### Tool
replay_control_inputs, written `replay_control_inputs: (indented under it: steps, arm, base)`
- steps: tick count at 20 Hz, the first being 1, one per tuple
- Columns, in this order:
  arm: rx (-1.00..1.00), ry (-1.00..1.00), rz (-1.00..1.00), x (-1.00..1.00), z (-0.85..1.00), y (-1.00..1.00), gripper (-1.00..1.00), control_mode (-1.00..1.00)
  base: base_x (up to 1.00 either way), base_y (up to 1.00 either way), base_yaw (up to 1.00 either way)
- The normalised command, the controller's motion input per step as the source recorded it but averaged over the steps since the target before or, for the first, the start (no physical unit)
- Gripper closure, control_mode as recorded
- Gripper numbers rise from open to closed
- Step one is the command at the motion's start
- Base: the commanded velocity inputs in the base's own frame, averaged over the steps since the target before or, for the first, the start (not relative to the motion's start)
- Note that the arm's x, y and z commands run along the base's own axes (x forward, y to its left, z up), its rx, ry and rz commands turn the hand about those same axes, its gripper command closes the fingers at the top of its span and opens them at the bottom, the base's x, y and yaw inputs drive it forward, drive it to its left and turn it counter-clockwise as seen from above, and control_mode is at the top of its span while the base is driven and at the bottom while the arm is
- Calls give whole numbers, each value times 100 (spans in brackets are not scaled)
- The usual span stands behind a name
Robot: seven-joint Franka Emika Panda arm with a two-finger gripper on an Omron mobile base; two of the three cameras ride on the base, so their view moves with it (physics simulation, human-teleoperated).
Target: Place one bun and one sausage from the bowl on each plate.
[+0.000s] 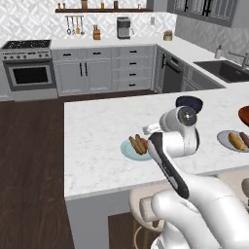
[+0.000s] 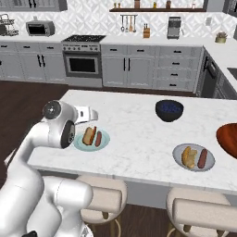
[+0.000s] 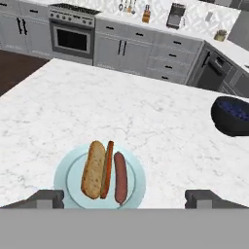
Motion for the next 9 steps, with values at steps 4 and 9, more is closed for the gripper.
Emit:
replay_control_inputs:
  steps: [4, 9]
  arm:
    - [-45, 28, -14, -2, 59, 94, -100, -100]
    - [-49, 53, -13, 27, 5, 98, -100, -100]
  base:
    - [0, 0, 0]
    - [0, 0, 0]
